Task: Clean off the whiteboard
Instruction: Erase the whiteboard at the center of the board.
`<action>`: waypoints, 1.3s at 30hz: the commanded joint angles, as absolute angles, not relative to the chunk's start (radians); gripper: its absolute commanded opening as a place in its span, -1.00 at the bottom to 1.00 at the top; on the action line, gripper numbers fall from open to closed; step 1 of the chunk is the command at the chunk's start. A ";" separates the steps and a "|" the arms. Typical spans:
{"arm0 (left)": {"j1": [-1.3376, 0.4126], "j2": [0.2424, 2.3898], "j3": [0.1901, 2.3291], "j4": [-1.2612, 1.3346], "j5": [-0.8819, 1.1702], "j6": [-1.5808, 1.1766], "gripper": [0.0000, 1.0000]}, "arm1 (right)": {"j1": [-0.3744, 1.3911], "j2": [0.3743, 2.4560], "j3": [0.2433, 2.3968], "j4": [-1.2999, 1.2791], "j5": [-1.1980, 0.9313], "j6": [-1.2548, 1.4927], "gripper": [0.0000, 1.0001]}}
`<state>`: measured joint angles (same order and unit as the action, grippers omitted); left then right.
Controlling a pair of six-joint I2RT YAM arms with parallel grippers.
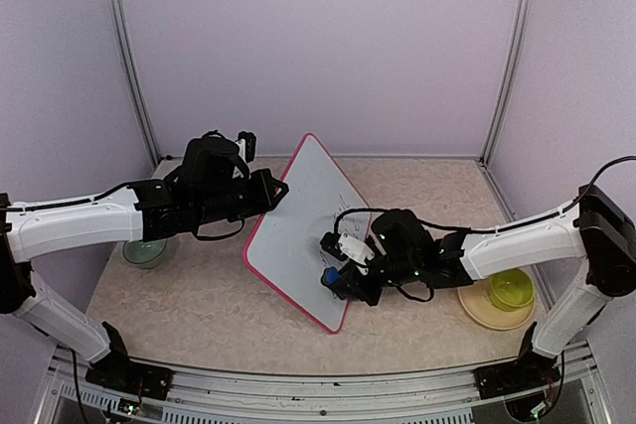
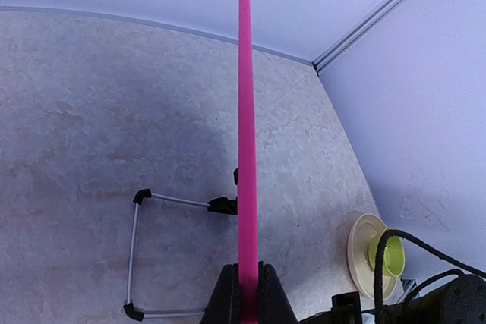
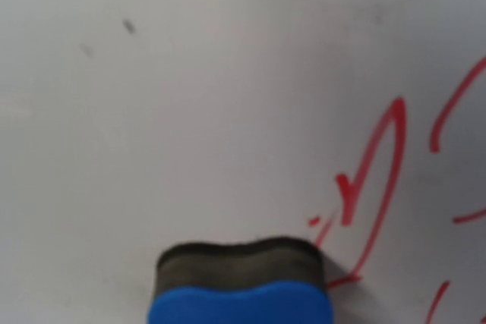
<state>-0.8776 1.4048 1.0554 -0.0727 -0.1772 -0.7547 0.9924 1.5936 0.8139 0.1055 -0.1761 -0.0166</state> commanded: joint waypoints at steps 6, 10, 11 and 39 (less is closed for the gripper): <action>-0.904 1.429 1.020 -0.135 -0.114 -0.763 -1.00 | 0.994 1.648 1.048 0.000 -0.210 -0.055 -1.00; -0.904 1.428 1.018 -0.136 -0.116 -0.763 -1.00 | 0.996 1.643 1.088 -0.013 -0.218 -0.066 -1.00; -0.904 1.428 1.017 -0.136 -0.117 -0.763 -1.00 | 0.999 1.638 1.088 -0.011 -0.225 -0.066 -1.00; -0.907 1.431 1.021 -0.131 -0.116 -0.767 -1.00 | 1.103 1.588 0.897 0.014 -0.209 -0.025 -1.00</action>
<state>-0.8776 1.4033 1.0515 -0.0673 -0.1768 -0.7593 1.0649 1.5852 0.8795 0.0708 -0.2142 -0.0269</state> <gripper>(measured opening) 0.049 0.220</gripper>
